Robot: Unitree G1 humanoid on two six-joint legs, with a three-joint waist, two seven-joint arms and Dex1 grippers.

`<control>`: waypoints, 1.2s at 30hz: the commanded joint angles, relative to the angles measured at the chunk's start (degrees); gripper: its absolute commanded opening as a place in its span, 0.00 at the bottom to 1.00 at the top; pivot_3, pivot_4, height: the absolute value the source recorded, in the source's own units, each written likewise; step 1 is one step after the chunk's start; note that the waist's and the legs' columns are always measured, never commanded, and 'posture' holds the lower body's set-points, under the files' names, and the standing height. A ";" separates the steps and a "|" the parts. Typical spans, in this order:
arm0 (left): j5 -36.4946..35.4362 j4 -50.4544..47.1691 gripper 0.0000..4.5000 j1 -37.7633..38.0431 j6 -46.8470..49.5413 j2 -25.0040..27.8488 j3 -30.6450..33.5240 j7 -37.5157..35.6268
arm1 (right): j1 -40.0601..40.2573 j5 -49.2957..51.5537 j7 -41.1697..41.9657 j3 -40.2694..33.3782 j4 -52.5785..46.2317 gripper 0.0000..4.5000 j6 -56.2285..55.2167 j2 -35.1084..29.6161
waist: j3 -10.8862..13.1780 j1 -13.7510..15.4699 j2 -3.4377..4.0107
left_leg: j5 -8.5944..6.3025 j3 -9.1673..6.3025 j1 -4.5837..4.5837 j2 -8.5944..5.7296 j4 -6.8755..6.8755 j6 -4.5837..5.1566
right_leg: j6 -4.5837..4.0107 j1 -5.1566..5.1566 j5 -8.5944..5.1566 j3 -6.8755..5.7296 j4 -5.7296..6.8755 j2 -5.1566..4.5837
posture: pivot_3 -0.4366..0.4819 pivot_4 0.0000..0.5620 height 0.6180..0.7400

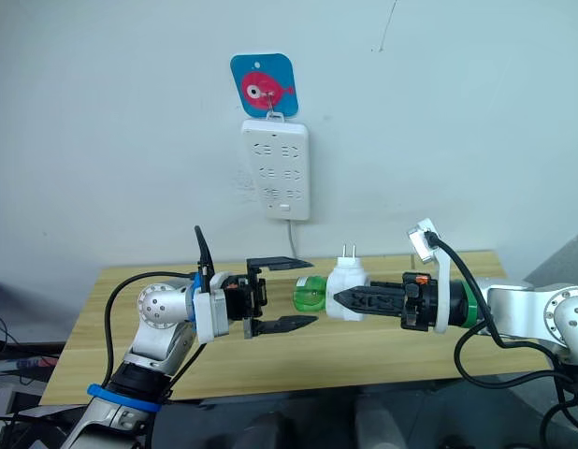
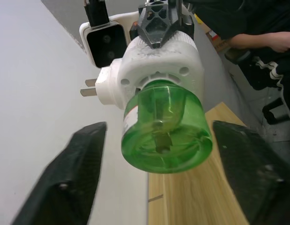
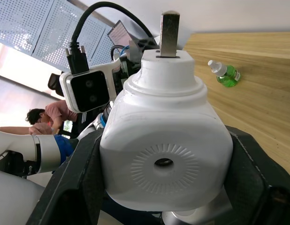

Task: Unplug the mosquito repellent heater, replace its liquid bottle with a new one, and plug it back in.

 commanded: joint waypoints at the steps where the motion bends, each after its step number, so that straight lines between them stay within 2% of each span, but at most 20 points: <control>1: -1.02 -1.83 0.57 -1.68 1.02 0.09 -0.33 0.35 | -0.53 1.41 0.23 -1.21 -0.92 0.66 -0.18 -0.02 | 0.00 -0.01 0.00 | 0.00 0.00 0.00 0.00 0.00 0.00 | 0.00 0.00 0.00 0.00 0.00 0.00 | 0.32 0.27 0.92; 2: -1.69 -2.46 0.51 -2.14 2.27 0.55 -0.35 0.09 | -0.46 1.41 0.23 -1.25 -0.97 0.66 -0.18 -0.09 | 0.00 -0.05 0.00 | 0.00 0.00 0.01 0.00 0.00 0.00 | 0.00 0.00 0.00 0.00 0.00 0.00 | 0.32 0.27 0.92; 4: -3.26 -3.97 0.51 -2.89 6.05 2.10 -0.68 -1.23 | -0.37 1.41 0.24 -1.30 -1.09 0.66 -0.13 -0.31 | 0.00 -0.08 0.00 | 0.00 -0.01 0.01 0.01 0.00 0.00 | 0.00 -0.01 0.00 -0.01 0.01 0.01 | 0.32 0.27 0.92; 7: -5.94 -7.43 0.51 -4.39 16.98 6.77 -1.67 -4.48 | -0.30 1.41 0.32 -1.33 -1.41 0.66 0.18 -0.99 | 0.00 -0.25 0.00 | 0.00 -0.05 0.00 0.01 -0.01 0.00 | 0.00 -0.01 0.00 -0.03 0.02 0.04 | 0.32 0.27 0.92; 10: -9.43 -11.39 0.51 -8.72 37.63 12.73 -3.30 -4.74 | 0.16 1.41 0.57 -1.60 -1.71 0.66 0.63 -1.90 | 0.01 -0.48 -0.02 | 0.00 -0.10 -0.02 0.00 -0.01 0.00 | 0.01 -0.01 -0.01 -0.06 0.04 0.07 | 0.33 0.27 0.92; 14: -23.28 -13.53 0.51 -16.92 71.98 17.31 -3.08 -0.80 | 0.39 1.41 0.63 -1.40 -1.94 0.66 0.73 -2.57 | 0.02 -0.78 -0.02 | 0.00 -0.17 -0.06 -0.04 0.01 0.00 | 0.04 -0.01 -0.03 -0.10 0.02 0.26 | 0.34 0.26 0.92; 16: -29.50 -12.74 0.51 -20.68 85.93 18.76 -2.27 -0.64 | 0.47 1.41 0.64 -1.26 -2.11 0.66 0.71 -2.84 | 0.03 -1.14 -0.04 | 0.00 -0.18 -0.08 -0.05 0.00 0.01 | 0.27 -0.01 -0.16 -0.12 0.01 0.30 | 0.33 0.26 0.92; 19: -34.66 -11.60 0.51 -23.52 96.53 18.29 0.33 0.64 | 0.66 1.40 0.58 -1.26 -2.33 0.66 0.60 -2.94 | 0.03 -1.48 -0.04 | -0.01 -0.24 -0.13 -0.04 -0.02 0.01 | 0.28 -0.06 -0.17 -0.16 0.02 0.31 | 0.33 0.27 0.92; 22: -34.27 -11.54 0.51 -23.04 98.37 19.05 1.03 -0.61 | 1.27 0.98 0.39 -1.52 -2.64 0.66 0.49 -3.22 | 0.03 -1.68 -0.04 | -0.01 -0.25 -0.13 -0.01 -0.08 0.01 | 0.03 -0.12 -0.03 -0.15 0.04 0.31 | 0.33 0.27 0.92; 26: -26.98 -11.86 0.51 -15.80 88.83 23.17 0.26 -6.60 | 4.29 -5.63 0.82 -2.73 -1.37 0.66 1.35 -4.87 | 0.01 -1.67 -0.01 | 0.00 -0.22 -0.04 0.04 -0.14 0.00 | -0.01 -0.12 -0.04 -0.10 0.05 0.24 | 0.32 0.27 0.92; 28: -23.24 -11.62 0.51 -12.76 83.79 23.85 0.56 -6.74 | 6.02 -11.52 1.15 -2.85 0.18 0.66 1.59 -5.63 | 0.02 -1.42 -0.01 | 0.00 -0.21 -0.03 0.06 -0.14 -0.01 | -0.05 -0.12 -0.06 -0.08 0.05 0.20 | 0.32 0.28 0.92; 31: -17.40 -10.57 0.51 -9.36 75.93 22.19 1.59 -3.14 | 7.22 -22.00 -0.33 -1.58 3.35 0.66 1.31 -5.35 | 0.02 -1.11 -0.02 | 0.01 -0.13 -0.04 0.02 -0.08 -0.02 | -0.04 -0.09 -0.06 -0.03 0.00 0.13 | 0.34 0.29 0.92; 36: -10.68 -12.71 0.51 -3.61 65.66 18.40 1.69 0.37 | 4.44 -42.01 -3.74 3.13 8.14 0.66 0.28 -1.80 | 0.13 -0.58 -0.15 | 0.02 0.15 -0.01 -0.05 -0.01 -0.05 | -0.03 -0.07 -0.06 0.17 -0.05 -0.01 | 0.35 0.33 0.92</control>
